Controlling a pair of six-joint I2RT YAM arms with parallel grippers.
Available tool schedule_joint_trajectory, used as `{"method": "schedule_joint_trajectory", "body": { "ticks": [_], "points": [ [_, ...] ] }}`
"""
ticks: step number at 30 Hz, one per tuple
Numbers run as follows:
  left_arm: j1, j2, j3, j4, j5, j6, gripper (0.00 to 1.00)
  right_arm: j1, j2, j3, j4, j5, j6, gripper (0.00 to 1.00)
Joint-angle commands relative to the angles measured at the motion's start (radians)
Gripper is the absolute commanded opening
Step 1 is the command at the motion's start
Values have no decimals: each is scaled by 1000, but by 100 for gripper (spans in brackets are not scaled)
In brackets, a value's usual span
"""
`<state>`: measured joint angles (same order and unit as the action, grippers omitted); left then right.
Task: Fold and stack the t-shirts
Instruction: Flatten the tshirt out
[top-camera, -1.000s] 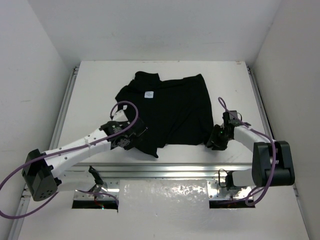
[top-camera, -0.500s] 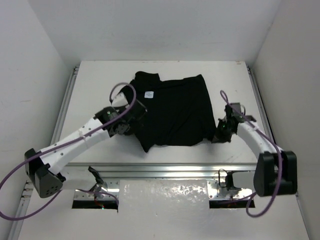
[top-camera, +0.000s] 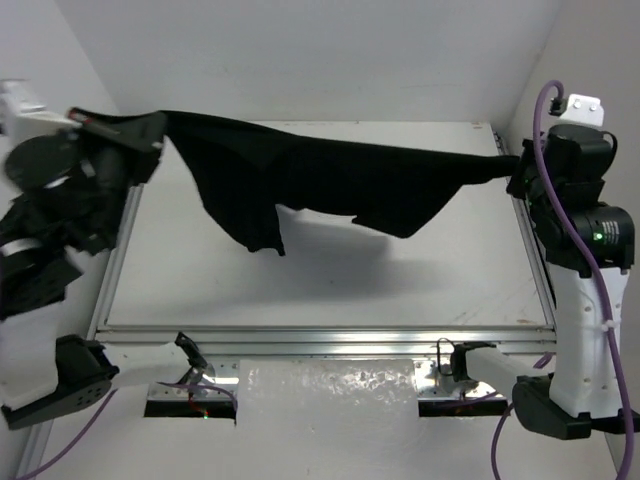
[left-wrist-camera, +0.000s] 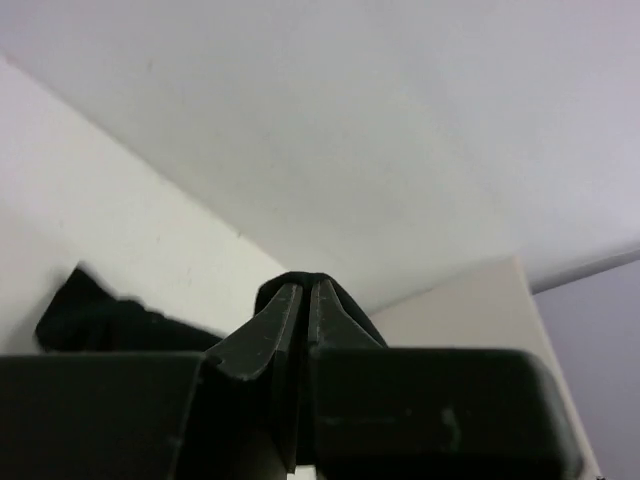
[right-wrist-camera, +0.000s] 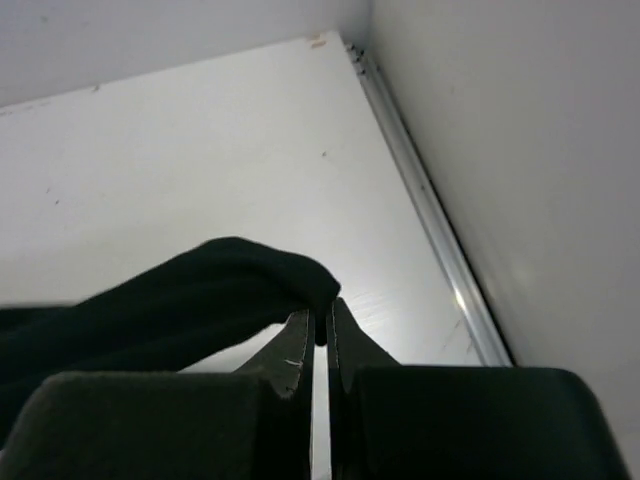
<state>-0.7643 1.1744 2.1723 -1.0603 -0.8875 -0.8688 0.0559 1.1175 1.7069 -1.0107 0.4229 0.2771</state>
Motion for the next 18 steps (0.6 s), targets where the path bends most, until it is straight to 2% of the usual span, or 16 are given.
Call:
{"method": "schedule_joint_trajectory", "body": {
  "ticks": [1,5,7,8,9,12,14,18],
  "points": [
    [8,-87,30,196,-140,245,0,4,-51,-1,92,154,-204,0],
    [-1,-81,66,249,-146,336,0,4,-171,-147,300,-138,-424,0],
    [-15,-35,119,240,-116,367,0,5,-160,-127,256,-377,-440,0],
    [-20,8,139,244,-105,388,0,7,-147,-110,247,-450,-450,0],
    [-21,31,188,250,-97,442,0,9,-134,-93,253,-479,-443,0],
    [-23,88,280,243,-102,473,0,9,-50,52,196,-434,-391,0],
    [-24,61,229,258,-164,481,0,10,-53,107,230,-411,-365,0],
    [-26,-30,63,313,-154,469,0,9,-90,193,253,-420,-328,0]
  ]
}}
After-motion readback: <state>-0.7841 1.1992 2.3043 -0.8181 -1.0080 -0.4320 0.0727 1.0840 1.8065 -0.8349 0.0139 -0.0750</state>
